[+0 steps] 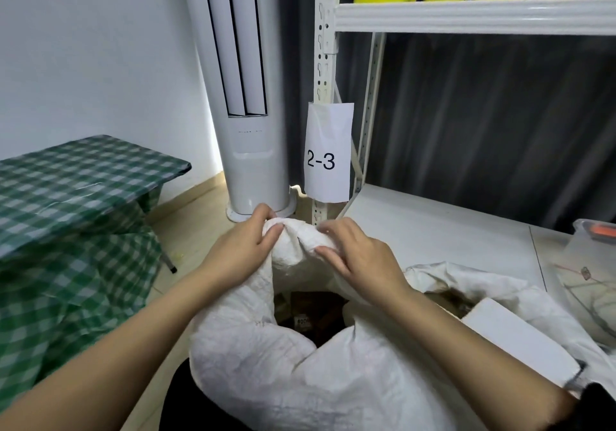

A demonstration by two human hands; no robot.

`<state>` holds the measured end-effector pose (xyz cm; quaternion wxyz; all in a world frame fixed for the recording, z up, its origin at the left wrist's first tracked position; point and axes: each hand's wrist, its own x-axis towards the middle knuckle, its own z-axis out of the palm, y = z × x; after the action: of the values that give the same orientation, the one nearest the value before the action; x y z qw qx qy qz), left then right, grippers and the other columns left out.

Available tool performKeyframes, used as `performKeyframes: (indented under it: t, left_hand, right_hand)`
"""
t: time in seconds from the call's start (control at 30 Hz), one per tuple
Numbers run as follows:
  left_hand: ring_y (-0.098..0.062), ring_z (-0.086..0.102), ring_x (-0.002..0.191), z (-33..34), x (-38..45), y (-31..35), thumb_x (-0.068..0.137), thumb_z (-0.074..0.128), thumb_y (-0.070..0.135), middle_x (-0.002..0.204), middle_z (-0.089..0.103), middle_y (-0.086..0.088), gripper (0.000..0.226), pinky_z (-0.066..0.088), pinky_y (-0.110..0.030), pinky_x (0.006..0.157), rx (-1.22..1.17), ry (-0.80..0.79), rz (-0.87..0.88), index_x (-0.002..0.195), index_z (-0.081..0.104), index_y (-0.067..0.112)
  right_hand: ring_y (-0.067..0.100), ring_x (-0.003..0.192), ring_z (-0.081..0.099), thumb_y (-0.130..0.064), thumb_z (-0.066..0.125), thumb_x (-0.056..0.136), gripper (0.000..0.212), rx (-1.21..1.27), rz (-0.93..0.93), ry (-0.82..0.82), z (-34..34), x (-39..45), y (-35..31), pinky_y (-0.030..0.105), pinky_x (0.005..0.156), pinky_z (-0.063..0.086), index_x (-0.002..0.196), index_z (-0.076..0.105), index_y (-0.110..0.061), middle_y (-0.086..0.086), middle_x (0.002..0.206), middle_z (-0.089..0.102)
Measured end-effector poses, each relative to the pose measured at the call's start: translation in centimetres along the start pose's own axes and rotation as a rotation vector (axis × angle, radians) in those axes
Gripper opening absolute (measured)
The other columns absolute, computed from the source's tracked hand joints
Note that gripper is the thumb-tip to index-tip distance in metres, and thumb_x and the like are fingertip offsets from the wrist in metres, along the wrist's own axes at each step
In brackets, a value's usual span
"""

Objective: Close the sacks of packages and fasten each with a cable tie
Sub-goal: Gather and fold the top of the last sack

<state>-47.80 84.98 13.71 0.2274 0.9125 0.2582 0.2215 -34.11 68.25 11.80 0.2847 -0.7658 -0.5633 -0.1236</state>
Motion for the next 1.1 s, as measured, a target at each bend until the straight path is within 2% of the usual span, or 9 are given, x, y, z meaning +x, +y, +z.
performKeyframes:
  t: [0.23, 0.33, 0.4, 0.5, 0.6, 0.73, 0.87, 0.97, 1.1]
  left_hand:
    - [-0.022, 0.058, 0.086, 1.3, 0.1, 0.9, 0.086, 0.046, 0.049, 0.102, 0.06, -0.007, 0.047, 0.046, -0.036, 0.074, 0.437, 0.326, 0.602, 0.114, 0.047, 0.012]
    - [-0.018, 0.061, 0.06, 2.2, 0.7, 1.4, 0.088, 0.04, 0.047, 0.079, 0.06, -0.001, 0.034, 0.042, -0.027, 0.045, 0.537, 0.265, 0.638, 0.101, 0.044, 0.015]
    - [-0.02, 0.06, 0.051, 2.5, 1.2, 1.4, 0.091, 0.034, 0.045, 0.069, 0.06, 0.0, 0.03, 0.038, -0.026, 0.039, 0.562, 0.227, 0.595, 0.096, 0.042, 0.016]
    - [-0.03, 0.06, 0.057, 2.2, 1.9, 1.6, 0.096, 0.03, 0.045, 0.064, 0.058, -0.002, 0.027, 0.045, -0.033, 0.05, 0.429, 0.142, 0.367, 0.101, 0.035, 0.019]
    - [-0.03, 0.056, 0.071, 1.8, 2.6, 1.2, 0.098, 0.036, 0.042, 0.063, 0.048, 0.004, 0.021, 0.046, -0.039, 0.068, 0.158, -0.03, 0.094, 0.101, 0.036, 0.021]
    - [-0.029, 0.056, 0.077, 1.4, 1.9, 1.5, 0.097, 0.039, 0.044, 0.068, 0.05, 0.004, 0.022, 0.043, -0.037, 0.068, 0.157, -0.01, 0.071, 0.103, 0.04, 0.022]
    - [-0.025, 0.06, 0.087, 2.1, 2.1, 2.3, 0.086, 0.045, 0.047, 0.1, 0.06, -0.006, 0.045, 0.048, -0.037, 0.072, 0.497, 0.209, 0.585, 0.113, 0.053, 0.012]
    - [-0.023, 0.062, 0.062, 3.3, 2.4, 2.8, 0.087, 0.04, 0.043, 0.078, 0.063, -0.004, 0.042, 0.047, -0.032, 0.045, 0.577, 0.158, 0.669, 0.104, 0.057, 0.008]
    - [-0.031, 0.064, 0.062, 3.8, 3.0, 3.5, 0.098, 0.028, 0.041, 0.072, 0.066, -0.004, 0.036, 0.044, -0.034, 0.047, 0.501, 0.121, 0.491, 0.103, 0.049, 0.011]
  right_hand:
    - [0.001, 0.081, 0.063, -0.011, 0.059, 0.094, 0.01, 0.909, 0.223, -0.204, -1.1, 3.0, 2.5, 0.016, 0.075, 0.046, 0.1, 0.065, -0.007, -0.009, 0.084, 0.068]
    - [-0.001, 0.065, 0.057, -0.011, 0.057, 0.095, 0.014, 1.052, 0.284, -0.285, -1.6, 3.1, 1.9, 0.013, 0.066, 0.044, 0.106, 0.06, -0.003, -0.011, 0.069, 0.063]
    - [0.002, 0.073, 0.056, -0.024, 0.058, 0.095, 0.021, 0.876, 0.281, -0.249, -1.6, 2.6, 1.6, 0.021, 0.074, 0.045, 0.115, 0.057, -0.016, -0.006, 0.086, 0.063]
    - [0.007, 0.092, 0.057, -0.049, 0.051, 0.093, 0.044, 0.09, 0.175, -0.146, -0.8, 1.1, 1.6, 0.032, 0.076, 0.048, 0.133, 0.042, -0.034, -0.012, 0.117, 0.054]
    - [0.016, 0.078, 0.065, -0.047, 0.042, 0.095, 0.032, -0.26, 0.0, 0.122, -0.2, -0.5, 2.0, 0.031, 0.052, 0.05, 0.119, 0.051, -0.028, -0.006, 0.102, 0.059]
    - [0.019, 0.069, 0.063, -0.041, 0.042, 0.097, 0.026, -0.166, -0.078, 0.167, -0.5, 0.0, 3.7, 0.033, 0.052, 0.05, 0.097, 0.06, -0.022, -0.006, 0.088, 0.061]
    - [0.008, 0.081, 0.06, -0.03, 0.058, 0.095, 0.011, 0.445, 0.103, -0.079, -1.7, 2.0, 3.8, 0.031, 0.076, 0.047, 0.093, 0.063, -0.021, -0.007, 0.086, 0.065]
    - [0.009, 0.082, 0.058, -0.019, 0.061, 0.094, 0.01, 0.794, 0.193, -0.134, -2.0, 2.5, 3.1, 0.024, 0.076, 0.044, 0.094, 0.065, -0.01, 0.008, 0.089, 0.065]
    - [0.008, 0.084, 0.057, -0.043, 0.051, 0.096, 0.021, 0.292, 0.162, -0.121, -1.8, 1.6, 3.1, 0.03, 0.072, 0.043, 0.111, 0.057, -0.03, -0.011, 0.097, 0.063]
